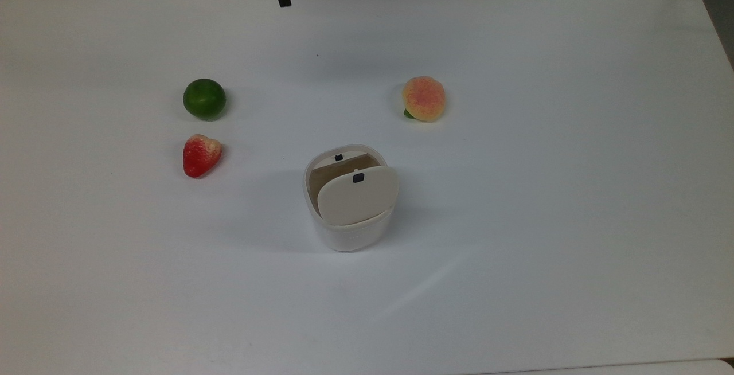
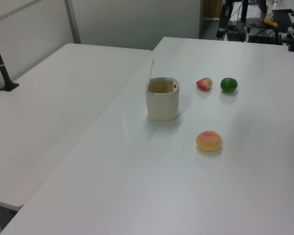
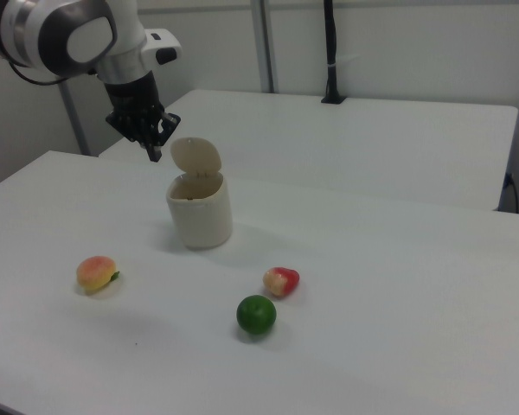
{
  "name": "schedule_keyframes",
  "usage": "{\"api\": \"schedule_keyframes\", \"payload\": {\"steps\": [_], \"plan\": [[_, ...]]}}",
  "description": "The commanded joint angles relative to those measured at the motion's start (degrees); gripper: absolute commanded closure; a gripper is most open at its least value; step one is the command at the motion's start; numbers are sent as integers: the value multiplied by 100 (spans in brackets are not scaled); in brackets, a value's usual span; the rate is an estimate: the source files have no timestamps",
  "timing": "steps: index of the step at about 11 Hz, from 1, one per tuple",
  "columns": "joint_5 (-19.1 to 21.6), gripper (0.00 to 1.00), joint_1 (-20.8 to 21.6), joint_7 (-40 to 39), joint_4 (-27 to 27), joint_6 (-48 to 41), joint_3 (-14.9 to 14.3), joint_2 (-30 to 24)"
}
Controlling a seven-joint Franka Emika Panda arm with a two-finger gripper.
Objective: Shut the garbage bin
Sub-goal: 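Move the gripper over the bin toward the raised lid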
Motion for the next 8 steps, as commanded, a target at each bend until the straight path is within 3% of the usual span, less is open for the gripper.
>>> {"api": "schedule_keyframes", "payload": {"steps": [1,5,8], "plan": [[271,100,48,-147,-81,823,-47,119],[377,100,91,169,226,1720,-11,593],[359,100,311,696,761,2301,-11,1216]]}}
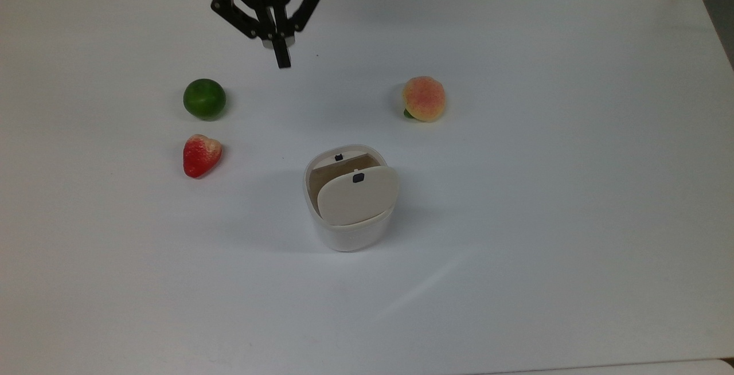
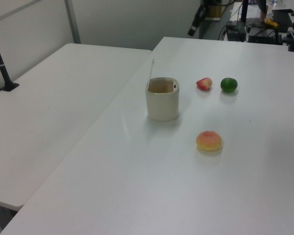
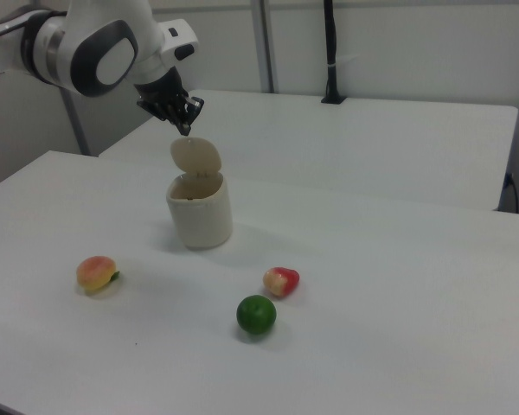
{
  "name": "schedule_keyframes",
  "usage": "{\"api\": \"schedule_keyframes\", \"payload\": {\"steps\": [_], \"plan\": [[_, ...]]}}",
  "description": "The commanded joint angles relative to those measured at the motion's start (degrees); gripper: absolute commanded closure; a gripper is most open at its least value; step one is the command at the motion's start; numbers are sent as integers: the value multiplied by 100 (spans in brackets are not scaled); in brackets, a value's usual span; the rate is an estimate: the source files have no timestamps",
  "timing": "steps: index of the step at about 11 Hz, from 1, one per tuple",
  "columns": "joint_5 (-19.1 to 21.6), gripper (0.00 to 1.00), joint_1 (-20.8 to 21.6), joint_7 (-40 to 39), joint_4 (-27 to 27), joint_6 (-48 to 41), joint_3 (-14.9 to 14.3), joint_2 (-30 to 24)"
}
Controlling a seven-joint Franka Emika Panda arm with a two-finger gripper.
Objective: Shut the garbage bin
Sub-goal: 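Move the gripper over the bin toward the raised lid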
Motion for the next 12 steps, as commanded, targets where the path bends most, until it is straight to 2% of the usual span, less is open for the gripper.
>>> {"api": "schedule_keyframes", "payload": {"steps": [1,3,8,12], "plan": [[75,100,214,440,708,402,-30,710],[67,100,337,555,955,778,-22,1061],[58,100,653,949,956,2052,-13,1528],[14,100,794,994,964,2607,5,1862]]}}
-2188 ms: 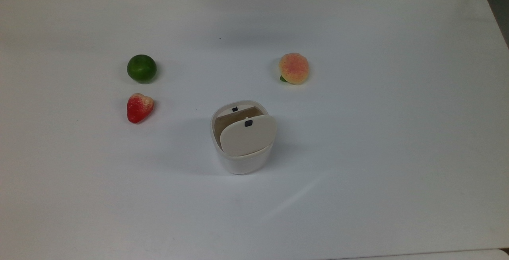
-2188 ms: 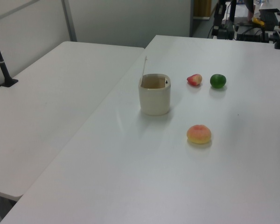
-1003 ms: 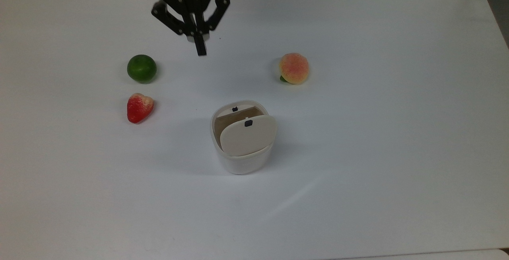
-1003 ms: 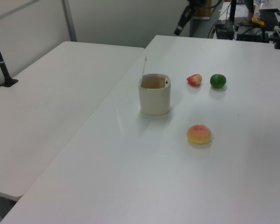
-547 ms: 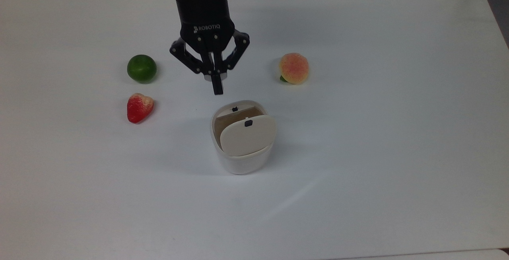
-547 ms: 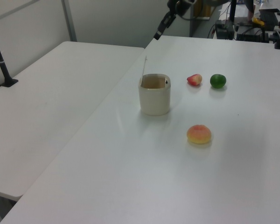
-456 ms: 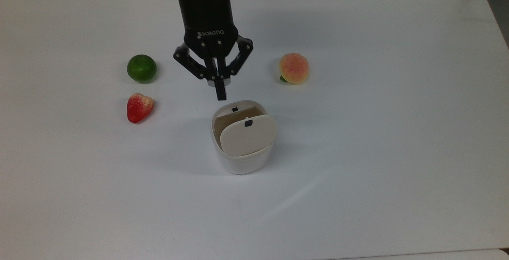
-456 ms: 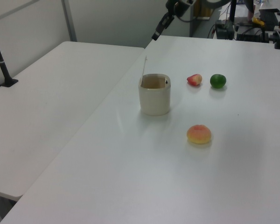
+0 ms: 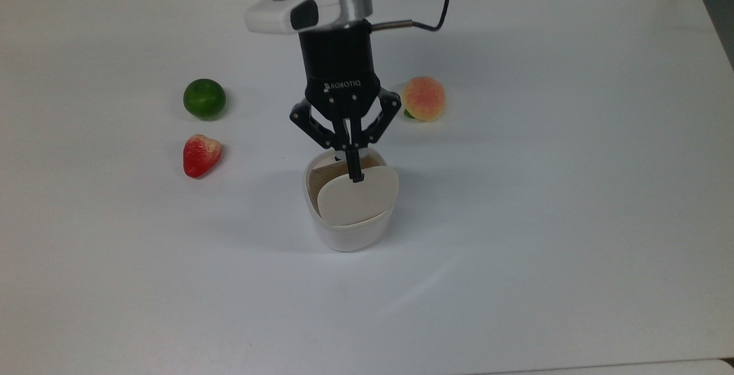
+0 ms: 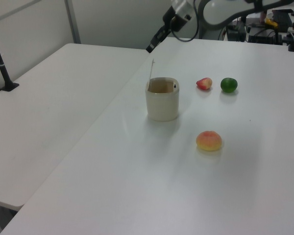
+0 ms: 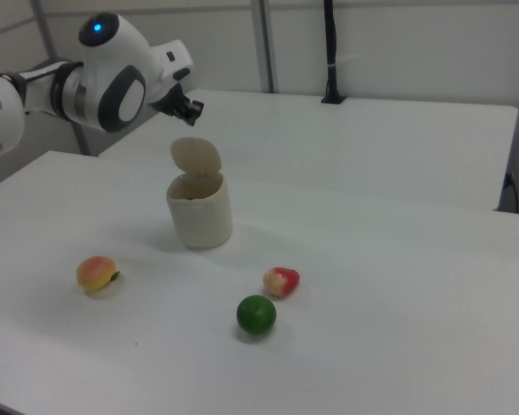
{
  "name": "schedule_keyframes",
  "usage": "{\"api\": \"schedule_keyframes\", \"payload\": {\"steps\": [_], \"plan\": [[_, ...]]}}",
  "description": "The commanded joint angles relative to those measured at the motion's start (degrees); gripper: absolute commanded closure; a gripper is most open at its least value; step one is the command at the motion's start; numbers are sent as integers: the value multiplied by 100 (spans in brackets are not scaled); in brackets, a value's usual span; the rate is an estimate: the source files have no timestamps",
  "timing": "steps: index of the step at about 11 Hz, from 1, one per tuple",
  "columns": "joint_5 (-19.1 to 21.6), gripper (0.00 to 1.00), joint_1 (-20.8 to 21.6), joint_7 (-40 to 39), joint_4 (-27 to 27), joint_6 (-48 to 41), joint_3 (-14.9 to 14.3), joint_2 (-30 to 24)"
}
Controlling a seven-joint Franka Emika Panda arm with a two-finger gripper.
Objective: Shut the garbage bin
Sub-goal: 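Push the raised lid down with the gripper fingertips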
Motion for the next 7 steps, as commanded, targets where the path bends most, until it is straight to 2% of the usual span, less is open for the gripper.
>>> {"api": "schedule_keyframes", "payload": {"steps": [1,7], "plan": [[-12,100,128,89,100,350,-15,238],[-21,100,94,89,-198,246,-15,134]]}}
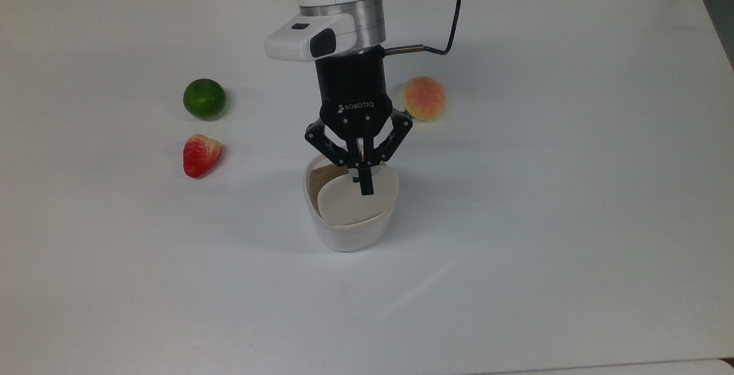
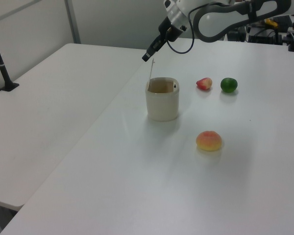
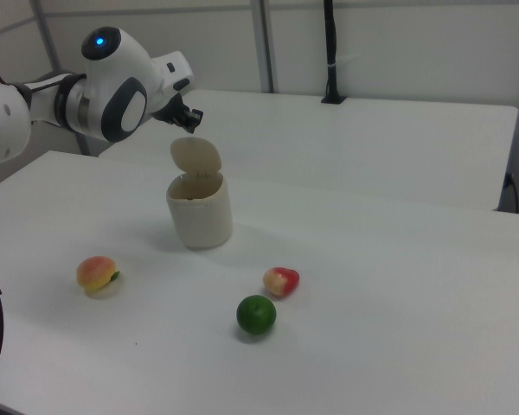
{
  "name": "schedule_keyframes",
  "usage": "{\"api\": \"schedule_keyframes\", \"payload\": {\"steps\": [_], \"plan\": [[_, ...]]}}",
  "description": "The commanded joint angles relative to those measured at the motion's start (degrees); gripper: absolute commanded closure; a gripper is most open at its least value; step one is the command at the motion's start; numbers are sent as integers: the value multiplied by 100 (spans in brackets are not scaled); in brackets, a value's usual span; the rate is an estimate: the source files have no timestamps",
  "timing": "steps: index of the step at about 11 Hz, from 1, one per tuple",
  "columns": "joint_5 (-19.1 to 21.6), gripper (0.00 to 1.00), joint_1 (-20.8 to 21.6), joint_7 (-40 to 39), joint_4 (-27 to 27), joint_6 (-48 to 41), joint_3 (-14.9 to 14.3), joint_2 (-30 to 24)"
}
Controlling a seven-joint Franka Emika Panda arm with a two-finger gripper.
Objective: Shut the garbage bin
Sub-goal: 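Push the raised lid down with the gripper fingertips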
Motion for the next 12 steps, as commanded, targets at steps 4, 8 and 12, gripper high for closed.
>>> {"api": "schedule_keyframes", "payload": {"steps": [4,8,12], "plan": [[-20,100,-42,61,-371,-516,-17,-267],[-20,100,-148,52,-380,-1413,-26,-505],[-46,100,-262,34,-432,-2064,-43,-549]]}}
